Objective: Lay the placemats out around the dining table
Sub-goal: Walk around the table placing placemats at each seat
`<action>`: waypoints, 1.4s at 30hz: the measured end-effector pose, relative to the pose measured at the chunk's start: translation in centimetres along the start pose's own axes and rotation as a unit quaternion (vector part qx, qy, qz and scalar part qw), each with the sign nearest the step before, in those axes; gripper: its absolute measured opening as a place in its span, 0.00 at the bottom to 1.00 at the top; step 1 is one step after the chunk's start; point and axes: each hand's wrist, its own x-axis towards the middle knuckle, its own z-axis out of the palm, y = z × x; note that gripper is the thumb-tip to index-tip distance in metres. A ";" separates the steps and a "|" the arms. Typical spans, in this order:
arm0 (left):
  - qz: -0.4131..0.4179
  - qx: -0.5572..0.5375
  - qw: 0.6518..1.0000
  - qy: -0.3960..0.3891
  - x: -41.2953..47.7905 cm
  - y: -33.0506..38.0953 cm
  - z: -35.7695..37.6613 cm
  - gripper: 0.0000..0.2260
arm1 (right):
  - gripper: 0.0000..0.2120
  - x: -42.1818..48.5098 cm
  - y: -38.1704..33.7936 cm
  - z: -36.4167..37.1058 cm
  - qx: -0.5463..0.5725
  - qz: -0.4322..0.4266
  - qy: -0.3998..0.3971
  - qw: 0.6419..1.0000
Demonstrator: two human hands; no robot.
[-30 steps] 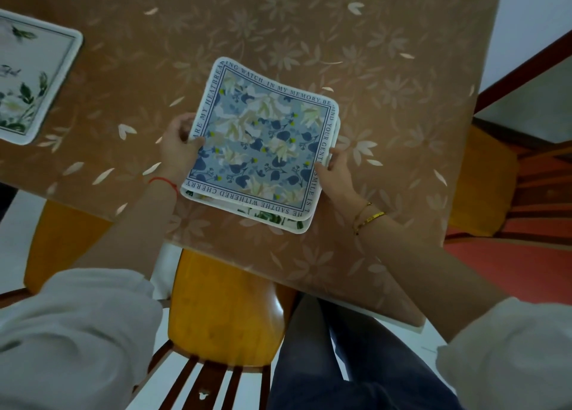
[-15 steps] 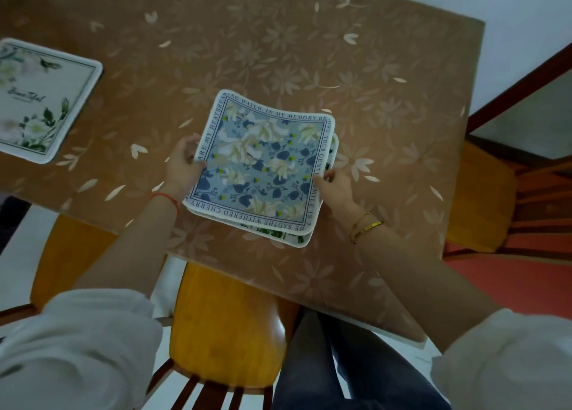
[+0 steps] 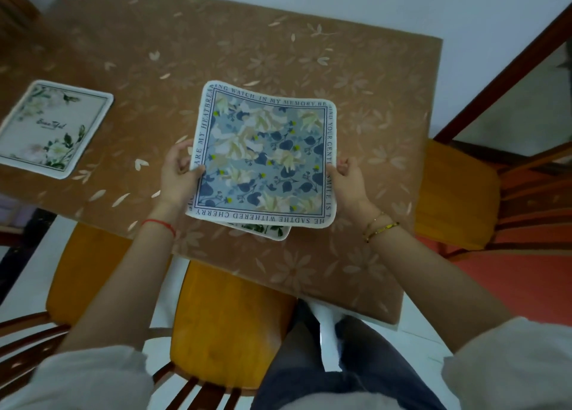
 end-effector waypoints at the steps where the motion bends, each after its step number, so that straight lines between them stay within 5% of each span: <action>1: 0.006 -0.003 1.000 0.003 -1.1 0.4 0.5 0.20 | 0.12 -0.4 -0.1 -0.9 -0.003 -0.012 0.003 1.000; 21: 0.045 -0.075 0.996 0.036 -25.3 4.2 17.8 0.19 | 0.06 -5.6 4.3 -26.8 -0.064 -0.163 0.034 0.984; 32: 0.058 -0.095 0.992 -0.051 -27.8 5.5 24.7 0.20 | 0.06 -2.5 4.3 -34.3 -0.073 -0.174 0.075 0.979; 42: 0.034 -0.098 0.995 0.006 -27.7 6.6 32.8 0.20 | 0.05 4.2 2.7 -39.8 -0.095 -0.186 0.015 0.978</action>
